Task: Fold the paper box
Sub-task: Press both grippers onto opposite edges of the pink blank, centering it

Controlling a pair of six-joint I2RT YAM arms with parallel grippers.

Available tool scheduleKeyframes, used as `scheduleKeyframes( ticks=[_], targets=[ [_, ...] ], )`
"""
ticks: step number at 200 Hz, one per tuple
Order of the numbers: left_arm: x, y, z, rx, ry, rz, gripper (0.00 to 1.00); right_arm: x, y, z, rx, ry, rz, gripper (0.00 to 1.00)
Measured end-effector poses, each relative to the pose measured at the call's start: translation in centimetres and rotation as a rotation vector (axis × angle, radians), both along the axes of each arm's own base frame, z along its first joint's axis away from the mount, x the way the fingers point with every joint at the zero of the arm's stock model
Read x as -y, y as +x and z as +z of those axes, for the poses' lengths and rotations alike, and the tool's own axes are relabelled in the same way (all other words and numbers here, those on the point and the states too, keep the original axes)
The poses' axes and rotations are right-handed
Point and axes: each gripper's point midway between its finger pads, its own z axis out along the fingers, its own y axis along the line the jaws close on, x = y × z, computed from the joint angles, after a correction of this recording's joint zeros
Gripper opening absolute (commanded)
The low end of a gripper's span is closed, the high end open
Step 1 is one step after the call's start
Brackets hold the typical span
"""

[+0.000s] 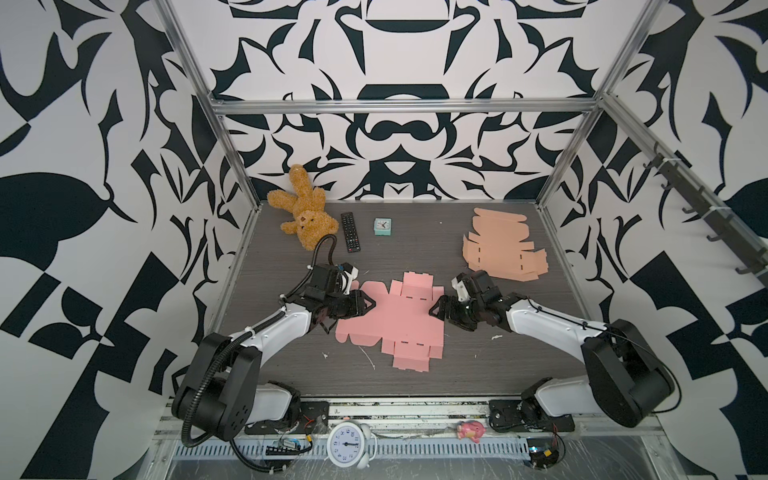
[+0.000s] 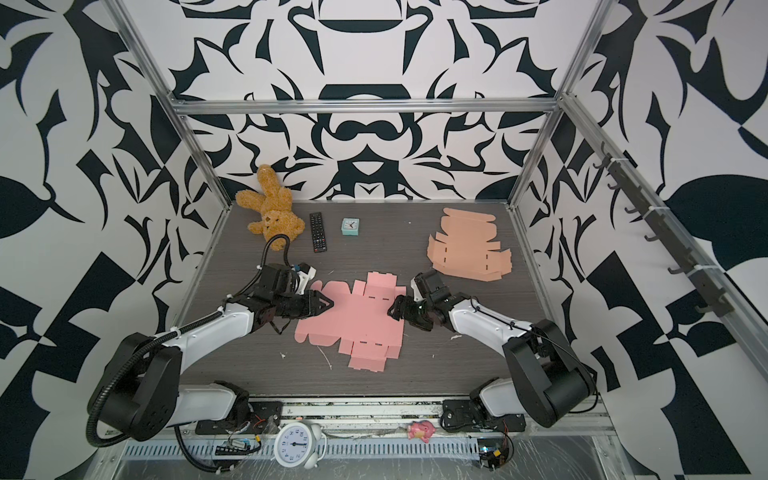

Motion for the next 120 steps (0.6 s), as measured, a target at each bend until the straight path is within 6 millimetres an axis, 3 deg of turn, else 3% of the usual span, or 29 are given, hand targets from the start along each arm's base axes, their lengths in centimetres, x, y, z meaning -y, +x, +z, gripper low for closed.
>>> scheduleKeyframes(
  ticks=[70,120],
  targets=[
    [0.4,-0.5,-1.8,-0.037,0.039,-0.014,0.37,-1.0,0.1,-1.0,0.014,0.025,0.008,0.76],
    [0.8,-0.9,-2.7,-0.054,0.060,-0.028,0.36,-1.6,0.7,-1.2,0.026,0.053,0.001,0.64]
  ],
)
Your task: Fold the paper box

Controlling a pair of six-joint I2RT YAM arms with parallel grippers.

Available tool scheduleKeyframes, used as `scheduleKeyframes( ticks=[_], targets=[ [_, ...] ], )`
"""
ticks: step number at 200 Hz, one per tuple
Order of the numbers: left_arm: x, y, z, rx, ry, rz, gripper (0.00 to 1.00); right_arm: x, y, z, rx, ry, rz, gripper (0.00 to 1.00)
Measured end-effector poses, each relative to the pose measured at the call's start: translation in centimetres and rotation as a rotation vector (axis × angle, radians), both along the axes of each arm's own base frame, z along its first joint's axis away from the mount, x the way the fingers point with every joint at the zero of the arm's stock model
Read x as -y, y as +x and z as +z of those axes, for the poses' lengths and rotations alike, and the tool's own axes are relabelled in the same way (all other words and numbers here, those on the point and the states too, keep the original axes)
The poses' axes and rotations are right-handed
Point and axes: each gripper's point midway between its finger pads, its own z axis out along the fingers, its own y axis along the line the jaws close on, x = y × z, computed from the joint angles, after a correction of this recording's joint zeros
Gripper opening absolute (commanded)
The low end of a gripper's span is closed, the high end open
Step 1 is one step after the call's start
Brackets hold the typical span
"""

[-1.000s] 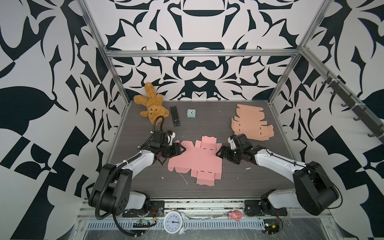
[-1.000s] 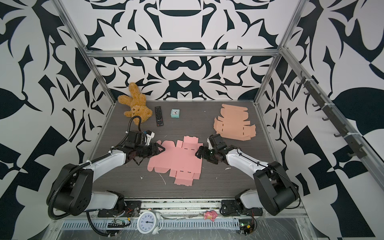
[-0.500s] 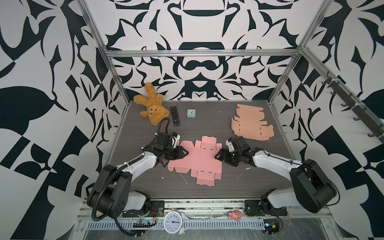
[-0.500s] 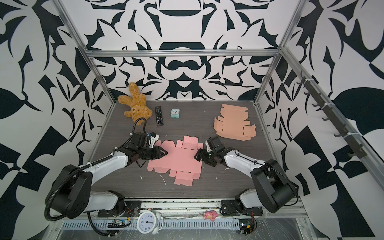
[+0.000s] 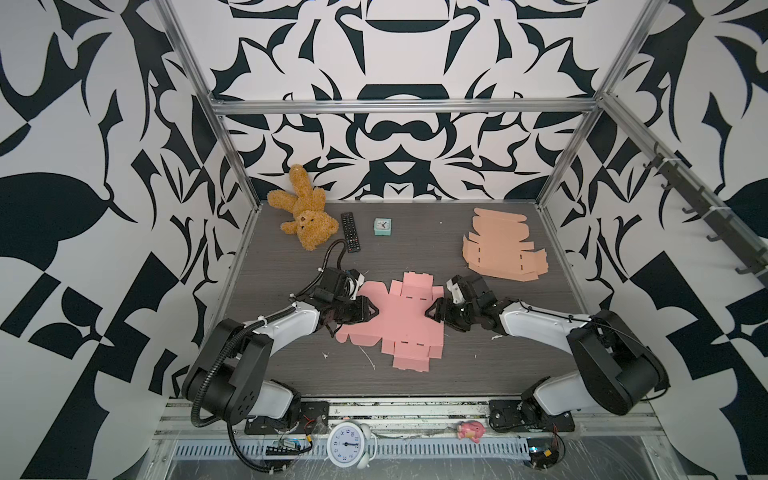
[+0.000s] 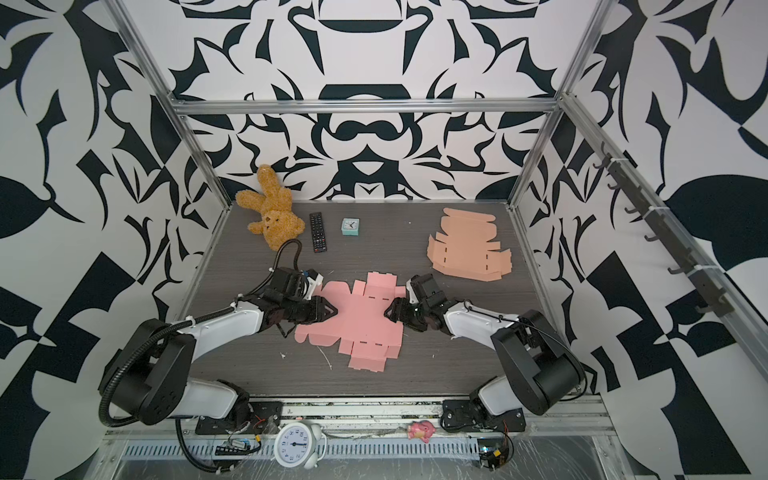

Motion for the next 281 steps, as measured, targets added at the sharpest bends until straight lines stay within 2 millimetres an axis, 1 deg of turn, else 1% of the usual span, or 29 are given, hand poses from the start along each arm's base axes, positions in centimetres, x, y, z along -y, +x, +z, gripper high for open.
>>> scheduleKeyframes(
  ticks=[41,73,96,187,237,281],
  targets=[
    [-0.1,0.1,-1.0,-0.011,0.018,0.006,0.35,-0.1,-0.1,-0.3,-0.008,0.004,-0.005,0.53],
    [-0.6,-0.3,-2.3,-0.033,0.045,0.012,0.35,-0.1,-0.3,-0.5,-0.017,0.003,-0.005,0.44],
    [-0.6,-0.3,-2.8,-0.040,0.053,0.014,0.35,-0.1,-0.3,-0.6,-0.019,0.004,-0.009,0.40],
    [-0.5,0.0,-2.9,-0.023,0.048,0.013,0.34,-0.5,-0.2,-0.4,-0.017,0.042,-0.022,0.30],
    [-0.5,0.0,-2.9,-0.021,0.046,0.013,0.34,-0.2,-0.9,-1.1,-0.036,0.037,-0.029,0.29],
    [-0.5,0.0,-2.9,-0.021,0.046,0.012,0.34,-0.1,-1.0,-1.1,-0.032,0.047,-0.037,0.27]
  ],
)
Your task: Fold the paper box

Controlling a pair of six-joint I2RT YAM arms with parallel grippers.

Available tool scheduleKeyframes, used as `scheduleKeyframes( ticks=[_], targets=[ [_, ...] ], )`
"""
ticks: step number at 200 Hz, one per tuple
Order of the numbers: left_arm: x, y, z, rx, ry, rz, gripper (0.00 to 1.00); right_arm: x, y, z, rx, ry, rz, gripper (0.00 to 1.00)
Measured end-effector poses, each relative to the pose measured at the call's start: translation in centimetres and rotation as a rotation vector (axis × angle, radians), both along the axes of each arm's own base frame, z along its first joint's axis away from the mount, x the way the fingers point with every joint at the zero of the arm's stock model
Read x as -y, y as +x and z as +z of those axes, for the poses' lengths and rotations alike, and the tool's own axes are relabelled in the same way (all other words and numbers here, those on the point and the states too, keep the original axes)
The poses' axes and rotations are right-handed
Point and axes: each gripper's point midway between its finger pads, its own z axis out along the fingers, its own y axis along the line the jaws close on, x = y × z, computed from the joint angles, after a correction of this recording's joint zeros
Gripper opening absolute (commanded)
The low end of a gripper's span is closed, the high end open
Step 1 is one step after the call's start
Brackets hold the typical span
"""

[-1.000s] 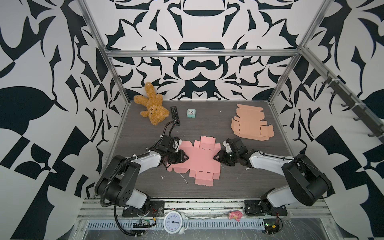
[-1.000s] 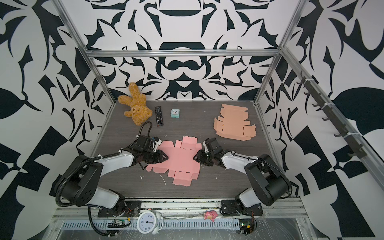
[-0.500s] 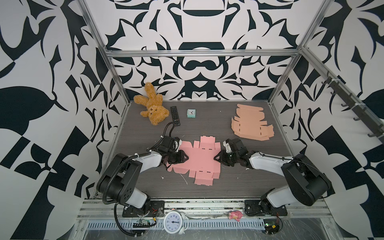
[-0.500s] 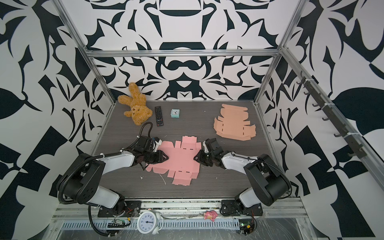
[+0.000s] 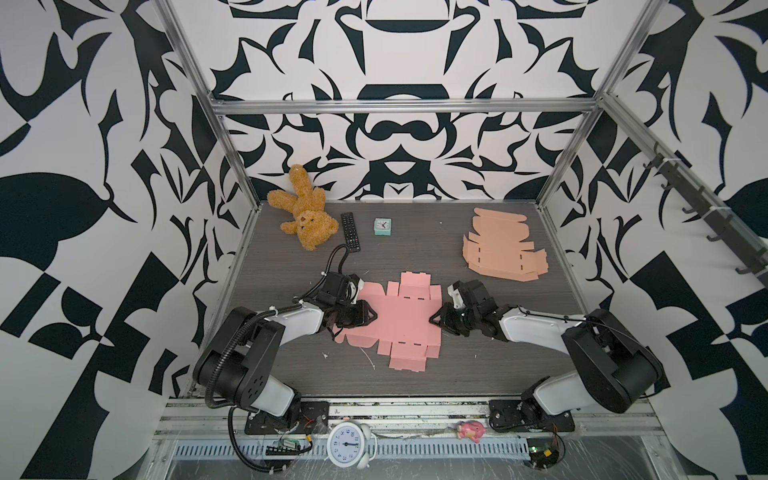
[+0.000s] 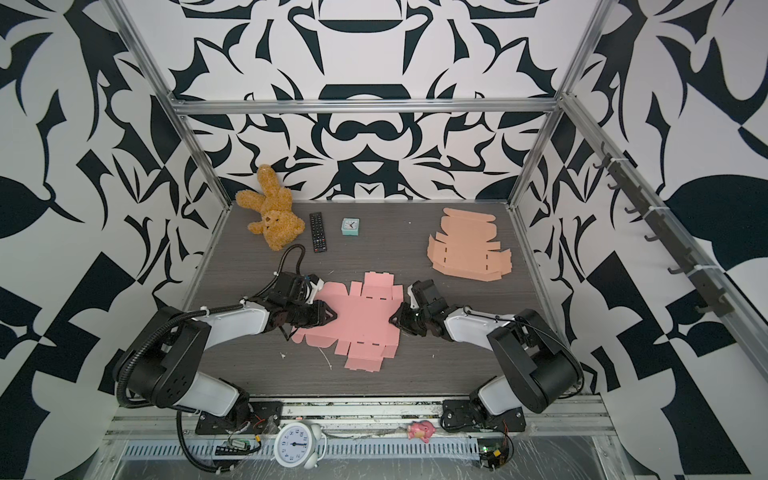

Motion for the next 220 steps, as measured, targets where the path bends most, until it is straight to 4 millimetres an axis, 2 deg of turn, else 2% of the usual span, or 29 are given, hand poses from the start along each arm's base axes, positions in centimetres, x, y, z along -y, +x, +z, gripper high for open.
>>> scheduleKeyframes(
  ticks=[88,117,149,193,220],
  targets=[
    [0.0,0.0,0.0,0.002,-0.001,0.000,0.34,0.1,-0.1,-0.2,-0.004,0.005,-0.007,0.12],
    [-0.1,-0.1,0.3,0.014,0.000,0.005,0.43,0.1,-0.2,0.3,0.018,-0.001,0.011,0.05],
    [-0.5,-0.4,1.1,0.034,0.001,0.010,0.46,0.6,-0.4,0.7,0.029,-0.079,0.071,0.03],
    [-0.6,-0.4,2.3,0.070,-0.010,0.015,0.47,1.0,1.4,2.8,0.080,-0.209,0.203,0.02],
    [-0.8,-0.8,2.2,0.070,-0.011,0.015,0.47,1.3,2.5,2.6,0.075,-0.280,0.296,0.02]
  ],
)
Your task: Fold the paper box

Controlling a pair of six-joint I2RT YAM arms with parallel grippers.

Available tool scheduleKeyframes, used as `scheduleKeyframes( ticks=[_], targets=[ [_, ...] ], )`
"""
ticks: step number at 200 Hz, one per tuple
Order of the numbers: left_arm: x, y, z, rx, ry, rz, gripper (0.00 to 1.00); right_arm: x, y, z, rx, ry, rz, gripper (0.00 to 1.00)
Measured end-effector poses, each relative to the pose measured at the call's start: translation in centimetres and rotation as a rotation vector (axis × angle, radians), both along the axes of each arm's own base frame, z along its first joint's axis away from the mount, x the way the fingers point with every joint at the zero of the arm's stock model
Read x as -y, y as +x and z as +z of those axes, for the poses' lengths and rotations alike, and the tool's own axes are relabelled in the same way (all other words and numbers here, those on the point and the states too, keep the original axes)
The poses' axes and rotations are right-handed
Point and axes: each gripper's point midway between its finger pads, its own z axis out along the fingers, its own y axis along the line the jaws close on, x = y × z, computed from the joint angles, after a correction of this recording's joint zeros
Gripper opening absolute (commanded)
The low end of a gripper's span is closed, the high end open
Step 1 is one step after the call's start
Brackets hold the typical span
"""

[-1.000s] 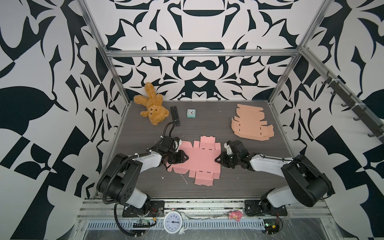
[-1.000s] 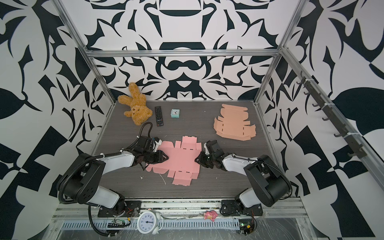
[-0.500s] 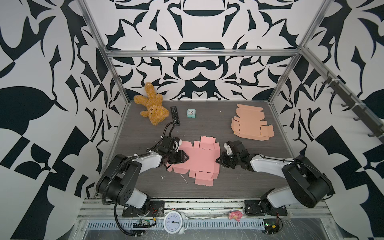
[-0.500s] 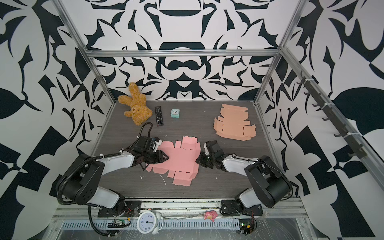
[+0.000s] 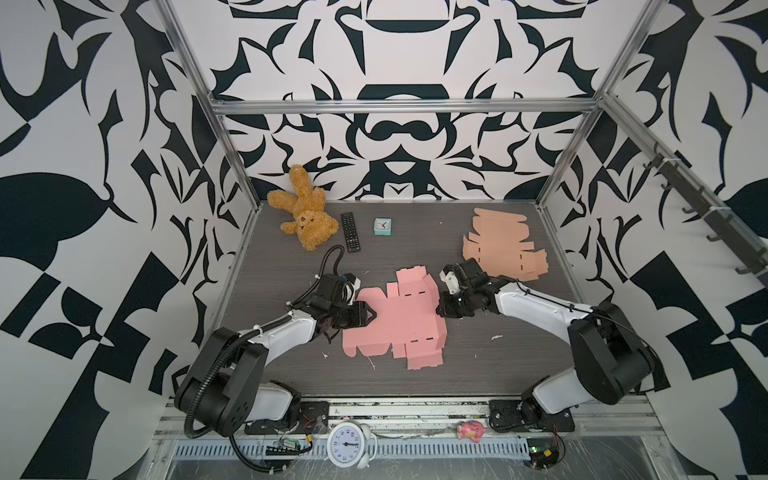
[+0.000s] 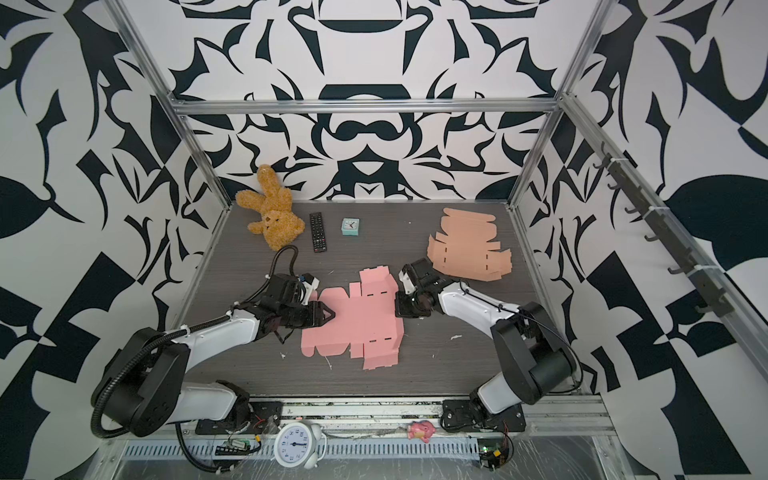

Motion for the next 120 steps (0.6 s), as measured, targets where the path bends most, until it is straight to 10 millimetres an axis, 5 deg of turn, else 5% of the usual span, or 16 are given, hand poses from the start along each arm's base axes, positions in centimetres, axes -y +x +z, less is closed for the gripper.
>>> scheduleKeyframes(
  ticks=[42,84,120],
  targets=[
    [-0.3,-0.6,0.4,0.026,-0.016,0.002,0.47,1.2,0.2,-1.5,-0.040,-0.065,0.063,0.08],
    [-0.1,-0.3,2.5,0.103,-0.061,0.009,0.47,1.6,0.4,-1.6,-0.039,-0.040,0.049,0.35],
    [0.0,0.0,3.0,0.122,-0.074,0.011,0.47,1.7,-0.4,-2.0,-0.047,-0.002,0.010,0.35]
  ],
)
